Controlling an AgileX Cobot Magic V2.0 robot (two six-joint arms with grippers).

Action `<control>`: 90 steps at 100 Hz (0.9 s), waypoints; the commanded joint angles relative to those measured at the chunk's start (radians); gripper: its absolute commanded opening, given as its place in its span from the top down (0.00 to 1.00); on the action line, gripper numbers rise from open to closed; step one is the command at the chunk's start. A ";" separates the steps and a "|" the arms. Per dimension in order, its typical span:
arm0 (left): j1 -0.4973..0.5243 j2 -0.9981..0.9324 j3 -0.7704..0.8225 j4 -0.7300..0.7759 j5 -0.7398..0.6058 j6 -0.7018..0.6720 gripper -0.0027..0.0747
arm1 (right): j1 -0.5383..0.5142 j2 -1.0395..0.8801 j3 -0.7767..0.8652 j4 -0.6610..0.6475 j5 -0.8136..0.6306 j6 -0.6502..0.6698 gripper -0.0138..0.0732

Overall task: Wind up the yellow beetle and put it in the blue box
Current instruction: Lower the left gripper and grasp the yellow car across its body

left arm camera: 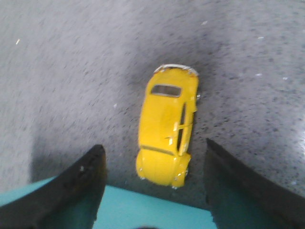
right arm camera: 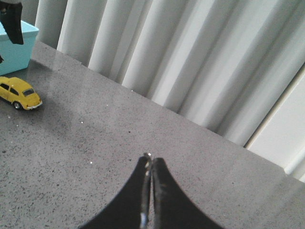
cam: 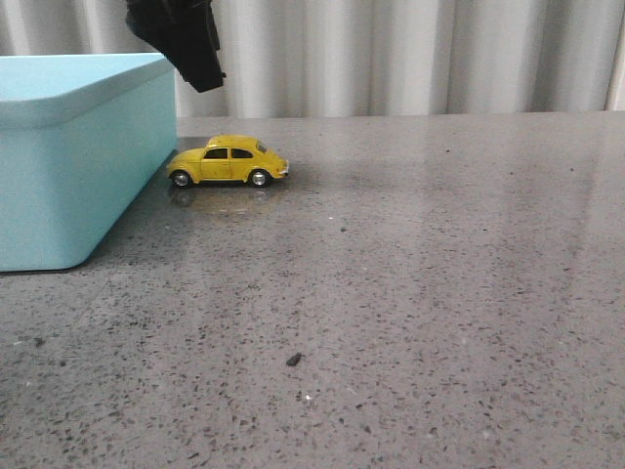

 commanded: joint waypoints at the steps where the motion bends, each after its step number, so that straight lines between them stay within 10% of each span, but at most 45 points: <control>1: 0.025 -0.045 -0.031 -0.090 -0.012 0.106 0.41 | 0.003 0.008 -0.022 -0.008 -0.084 -0.012 0.89; 66: 0.096 0.065 -0.031 -0.241 -0.029 0.173 0.41 | 0.003 0.008 -0.022 -0.008 -0.082 -0.012 0.89; 90: 0.096 0.095 -0.031 -0.267 -0.061 0.173 0.26 | 0.003 0.008 -0.022 -0.008 -0.078 -0.012 0.89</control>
